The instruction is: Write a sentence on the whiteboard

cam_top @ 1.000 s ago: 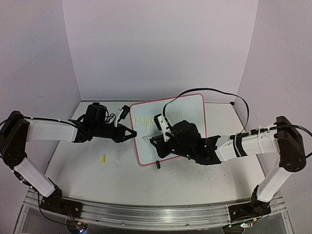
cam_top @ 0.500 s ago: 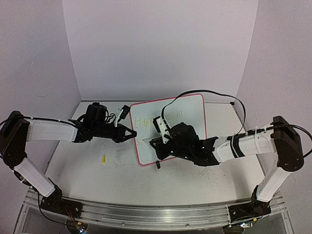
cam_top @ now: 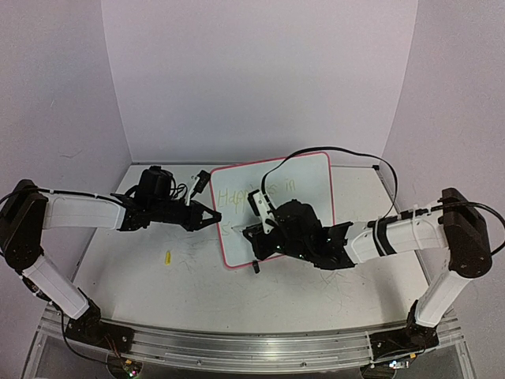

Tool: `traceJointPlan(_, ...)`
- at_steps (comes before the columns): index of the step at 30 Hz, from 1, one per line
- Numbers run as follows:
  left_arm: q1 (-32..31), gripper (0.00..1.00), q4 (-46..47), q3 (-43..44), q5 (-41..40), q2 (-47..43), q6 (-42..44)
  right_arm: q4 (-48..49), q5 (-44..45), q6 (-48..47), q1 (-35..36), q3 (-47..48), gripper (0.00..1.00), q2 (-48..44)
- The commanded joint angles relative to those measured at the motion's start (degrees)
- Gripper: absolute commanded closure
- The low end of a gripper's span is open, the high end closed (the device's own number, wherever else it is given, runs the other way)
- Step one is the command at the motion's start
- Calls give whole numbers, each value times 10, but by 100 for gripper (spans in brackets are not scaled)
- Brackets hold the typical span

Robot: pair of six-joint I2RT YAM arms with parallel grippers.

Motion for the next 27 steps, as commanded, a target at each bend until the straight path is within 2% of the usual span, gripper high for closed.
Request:
traceJointPlan(1,-1,100,-16,20,-42,-4,39,-4,14,13,4,-10,100,-8)
traceJointPlan(16,-2,100,-16,21,-43,-2,40,-6,6,20,7,-10,100,-5)
traceJointPlan(27,-3,100,-16,21,-44,-4,40,7,14,-6,2,2,100,-45)
